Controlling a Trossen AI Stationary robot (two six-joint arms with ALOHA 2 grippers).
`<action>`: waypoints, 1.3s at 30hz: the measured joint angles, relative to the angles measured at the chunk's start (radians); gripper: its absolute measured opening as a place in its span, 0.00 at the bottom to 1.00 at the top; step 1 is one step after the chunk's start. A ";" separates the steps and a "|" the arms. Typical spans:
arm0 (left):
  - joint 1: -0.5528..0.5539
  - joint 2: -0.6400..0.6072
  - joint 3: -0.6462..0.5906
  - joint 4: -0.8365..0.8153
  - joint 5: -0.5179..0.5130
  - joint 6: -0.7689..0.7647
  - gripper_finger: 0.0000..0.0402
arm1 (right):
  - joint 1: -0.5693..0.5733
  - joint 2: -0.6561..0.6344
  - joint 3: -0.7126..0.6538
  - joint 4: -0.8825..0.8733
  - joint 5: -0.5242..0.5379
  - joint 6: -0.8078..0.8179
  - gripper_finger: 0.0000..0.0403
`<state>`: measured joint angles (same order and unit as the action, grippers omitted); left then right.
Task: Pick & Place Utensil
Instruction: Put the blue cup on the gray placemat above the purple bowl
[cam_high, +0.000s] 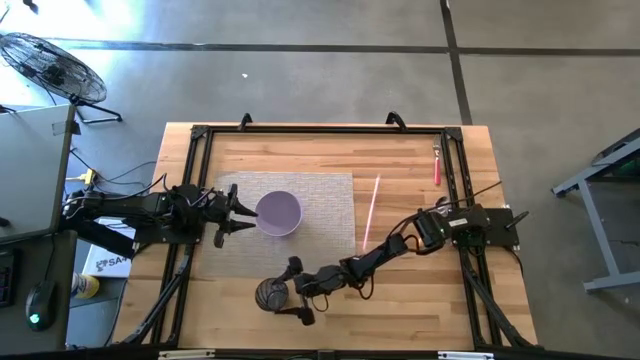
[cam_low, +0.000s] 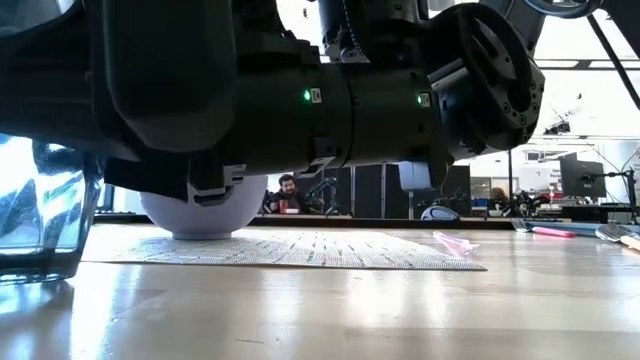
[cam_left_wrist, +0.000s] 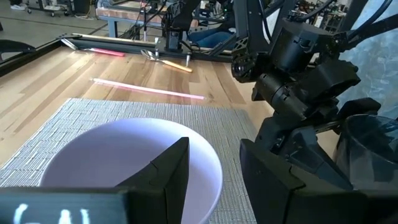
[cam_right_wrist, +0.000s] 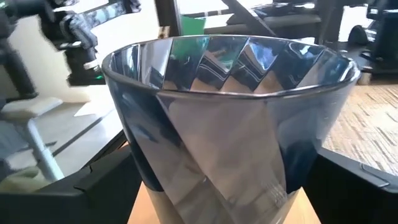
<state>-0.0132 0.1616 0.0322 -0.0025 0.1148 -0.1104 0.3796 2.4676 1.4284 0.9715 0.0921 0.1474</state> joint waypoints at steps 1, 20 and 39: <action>0.000 0.000 0.000 0.000 0.000 0.000 0.35 | 0.000 -0.001 0.000 0.003 0.013 0.009 0.92; 0.000 0.000 0.000 0.000 0.000 0.000 0.35 | 0.054 -0.355 -0.003 -0.472 0.325 -0.120 0.91; 0.000 0.000 0.000 0.000 -0.001 0.000 0.35 | -0.166 -0.777 -0.756 0.020 0.676 -0.060 0.93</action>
<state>-0.0132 0.1612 0.0322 -0.0025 0.1135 -0.1104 0.2132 1.6904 0.6722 0.9915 0.7682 0.0875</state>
